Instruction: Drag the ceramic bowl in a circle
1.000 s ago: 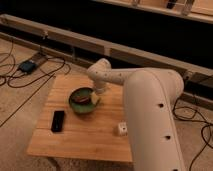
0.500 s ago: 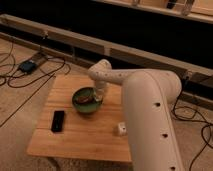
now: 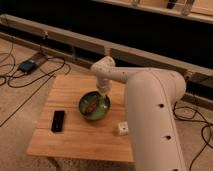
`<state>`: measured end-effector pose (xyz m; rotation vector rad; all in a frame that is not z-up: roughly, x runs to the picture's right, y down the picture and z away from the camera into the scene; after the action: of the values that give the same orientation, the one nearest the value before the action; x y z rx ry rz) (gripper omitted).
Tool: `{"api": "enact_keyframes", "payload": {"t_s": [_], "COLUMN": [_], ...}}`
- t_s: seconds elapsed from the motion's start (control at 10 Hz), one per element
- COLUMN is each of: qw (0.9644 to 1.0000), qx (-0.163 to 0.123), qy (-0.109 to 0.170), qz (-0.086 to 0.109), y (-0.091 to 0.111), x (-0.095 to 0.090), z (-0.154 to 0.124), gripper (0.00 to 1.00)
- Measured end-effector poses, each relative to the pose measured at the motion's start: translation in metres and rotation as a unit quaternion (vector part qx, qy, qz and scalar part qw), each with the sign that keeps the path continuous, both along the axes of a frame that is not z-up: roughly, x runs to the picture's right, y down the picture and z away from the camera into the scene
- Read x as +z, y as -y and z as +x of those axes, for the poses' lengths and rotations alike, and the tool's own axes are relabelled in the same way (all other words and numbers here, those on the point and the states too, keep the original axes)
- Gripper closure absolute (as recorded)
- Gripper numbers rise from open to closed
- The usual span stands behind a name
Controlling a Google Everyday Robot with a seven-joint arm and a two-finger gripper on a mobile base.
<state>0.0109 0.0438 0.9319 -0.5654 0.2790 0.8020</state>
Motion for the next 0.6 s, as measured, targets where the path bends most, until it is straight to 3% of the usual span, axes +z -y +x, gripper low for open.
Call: {"api": "enact_keyframes", "payload": {"t_s": [0.3, 0.6], "qw": [0.9997, 0.9988], "qx": [-0.011, -0.042], "qy": [-0.018, -0.021], "qz": [0.011, 0.011], "y": [0.014, 0.011], "x": [-0.002, -0.017], "z": [0.035, 0.060], "gripper": [1.00, 1.00]}}
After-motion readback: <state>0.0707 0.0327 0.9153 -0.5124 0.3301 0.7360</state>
